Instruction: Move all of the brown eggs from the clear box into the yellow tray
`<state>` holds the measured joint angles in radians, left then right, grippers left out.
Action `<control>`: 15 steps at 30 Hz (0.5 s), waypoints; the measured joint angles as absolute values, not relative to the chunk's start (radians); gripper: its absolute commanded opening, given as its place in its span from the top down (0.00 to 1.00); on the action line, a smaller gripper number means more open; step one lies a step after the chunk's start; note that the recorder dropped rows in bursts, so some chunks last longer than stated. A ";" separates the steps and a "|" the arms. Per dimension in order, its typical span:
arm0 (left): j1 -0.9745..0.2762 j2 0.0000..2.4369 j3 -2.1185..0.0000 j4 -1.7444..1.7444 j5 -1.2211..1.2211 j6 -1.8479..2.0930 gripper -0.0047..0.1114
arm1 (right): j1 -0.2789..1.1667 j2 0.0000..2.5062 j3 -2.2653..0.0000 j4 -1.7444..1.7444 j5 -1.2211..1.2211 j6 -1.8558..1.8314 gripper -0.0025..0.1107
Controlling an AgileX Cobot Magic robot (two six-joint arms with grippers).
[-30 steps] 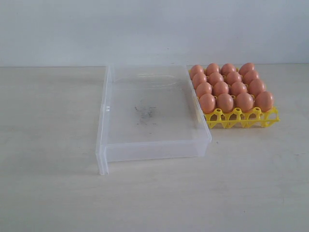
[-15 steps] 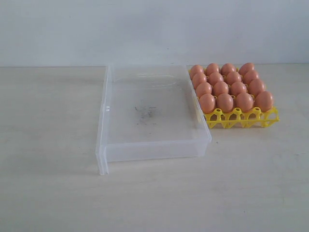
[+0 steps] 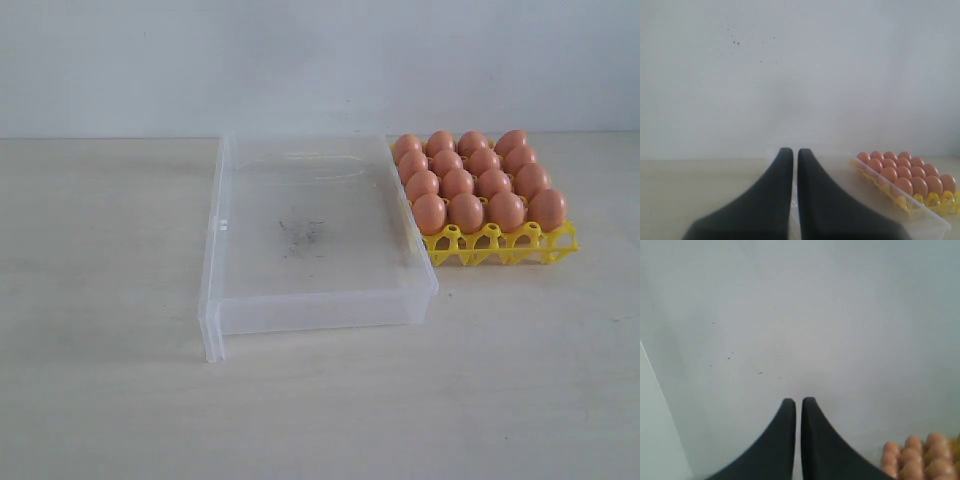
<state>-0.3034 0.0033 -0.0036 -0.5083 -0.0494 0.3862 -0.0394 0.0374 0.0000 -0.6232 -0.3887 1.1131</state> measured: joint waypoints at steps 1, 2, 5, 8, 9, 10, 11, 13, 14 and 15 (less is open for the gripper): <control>-0.303 0.003 -0.004 -0.508 -0.049 0.386 0.93 | -0.039 0.021 0.000 -0.626 -0.389 1.036 0.98; -0.303 0.003 -0.004 -0.508 -0.049 0.386 0.93 | -0.039 0.013 0.000 -0.626 -0.387 0.958 0.98; -0.303 0.003 -0.004 -0.508 -0.049 0.386 0.93 | -0.037 0.006 0.000 -0.627 -0.352 0.758 0.98; -0.303 0.003 -0.004 -0.508 -0.049 0.386 0.93 | -0.007 0.006 0.000 -0.584 -0.269 0.590 0.98; -0.303 0.003 -0.004 -0.508 -0.049 0.386 0.93 | 0.003 0.006 0.000 -0.541 -0.229 0.531 0.98; -0.303 0.003 -0.004 -0.508 -0.049 0.386 0.93 | 0.015 0.006 0.000 -0.471 -0.182 0.445 0.98; -0.303 0.003 -0.004 -0.508 -0.049 0.386 0.93 | 0.025 0.006 0.000 -0.377 -0.131 0.344 0.98; -0.303 0.003 -0.004 -0.508 -0.049 0.386 0.93 | 0.036 0.006 0.000 -0.119 -0.038 0.114 0.98; -0.303 0.003 -0.004 -0.508 -0.049 0.386 0.93 | 0.038 0.006 0.001 0.029 0.009 -0.035 0.98; -0.303 0.003 -0.004 -0.508 -0.049 0.386 0.93 | 0.040 0.006 0.001 0.144 0.041 -0.181 0.98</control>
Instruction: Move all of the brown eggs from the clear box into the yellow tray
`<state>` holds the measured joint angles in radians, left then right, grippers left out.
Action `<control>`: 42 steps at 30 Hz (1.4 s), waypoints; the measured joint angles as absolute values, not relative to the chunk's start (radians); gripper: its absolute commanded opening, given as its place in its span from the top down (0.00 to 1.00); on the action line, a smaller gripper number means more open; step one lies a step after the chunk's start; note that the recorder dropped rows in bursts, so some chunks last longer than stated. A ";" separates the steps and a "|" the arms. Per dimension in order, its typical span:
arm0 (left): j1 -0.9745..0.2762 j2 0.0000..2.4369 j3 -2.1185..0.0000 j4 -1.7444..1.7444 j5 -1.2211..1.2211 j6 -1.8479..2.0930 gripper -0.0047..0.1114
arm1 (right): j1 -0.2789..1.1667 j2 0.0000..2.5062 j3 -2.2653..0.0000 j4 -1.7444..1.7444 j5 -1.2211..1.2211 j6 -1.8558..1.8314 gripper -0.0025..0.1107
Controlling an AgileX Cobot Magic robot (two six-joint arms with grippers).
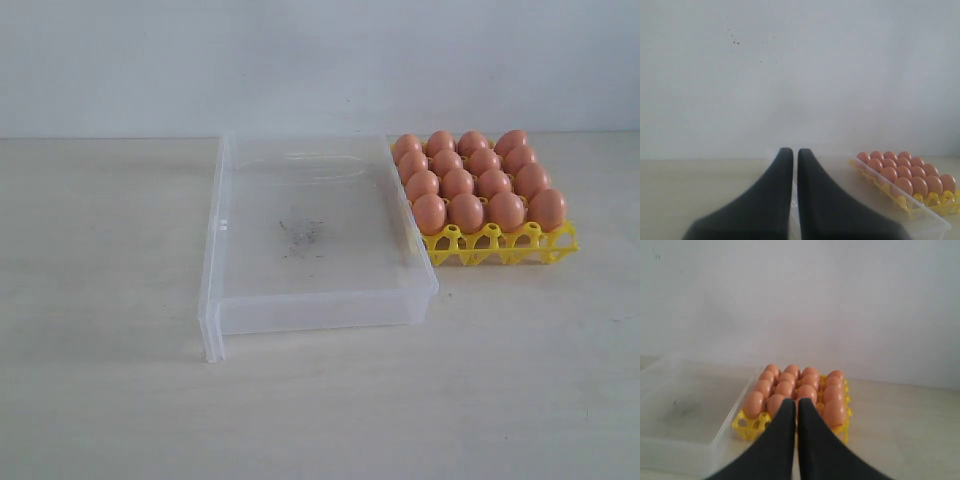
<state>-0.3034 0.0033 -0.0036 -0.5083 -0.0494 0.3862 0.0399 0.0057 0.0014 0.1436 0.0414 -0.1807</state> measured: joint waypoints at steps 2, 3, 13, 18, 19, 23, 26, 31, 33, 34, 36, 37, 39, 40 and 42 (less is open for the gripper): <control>-0.303 0.003 -0.004 -0.508 -0.049 0.386 0.93 | 0.040 0.006 0.001 0.363 0.100 -0.409 0.98; -0.303 0.003 -0.004 -0.508 -0.049 0.386 0.93 | 0.040 0.006 0.001 0.416 0.113 -0.466 0.98; -0.303 0.003 -0.004 -0.508 -0.049 0.386 0.93 | 0.040 0.006 0.001 0.549 0.130 -0.467 0.98; -0.303 0.003 -0.004 -0.508 -0.049 0.386 0.93 | 0.040 0.006 0.001 0.553 0.132 -0.459 0.98; -0.303 0.003 -0.004 -0.508 -0.049 0.386 0.93 | 0.040 0.006 0.001 0.553 0.132 -0.457 0.98; -0.303 0.003 -0.004 -0.508 -0.049 0.386 0.93 | 0.040 0.006 0.001 0.555 0.138 -0.455 0.98; -0.303 0.003 -0.004 -0.508 -0.048 0.386 0.93 | 0.040 0.006 0.001 0.555 0.142 -0.455 0.98; -0.303 0.003 -0.004 -0.508 -0.046 0.386 0.93 | 0.040 0.006 0.001 0.555 0.144 -0.453 0.98; -0.303 0.003 -0.004 -0.508 -0.046 0.386 0.93 | 0.040 0.006 0.001 0.555 0.144 -0.453 0.98; -0.303 0.003 -0.004 -0.508 -0.046 0.386 0.93 | 0.040 0.006 0.001 0.555 0.144 -0.453 0.98; -0.303 0.003 -0.004 -0.508 -0.046 0.386 0.93 | 0.040 0.006 0.001 0.555 0.144 -0.453 0.98; -0.303 0.003 -0.004 -0.508 -0.046 0.386 0.93 | 0.040 0.006 0.001 0.555 0.144 -0.453 0.98; -0.303 0.003 -0.004 -0.508 -0.046 0.386 0.93 | 0.040 0.006 0.001 0.555 0.144 -0.453 0.98; -0.303 0.003 -0.004 -0.508 -0.046 0.386 0.93 | 0.040 0.006 0.001 0.555 0.144 -0.453 0.98; -0.303 0.003 -0.004 -0.508 -0.046 0.386 0.93 | 0.040 0.006 0.001 0.555 0.144 -0.453 0.98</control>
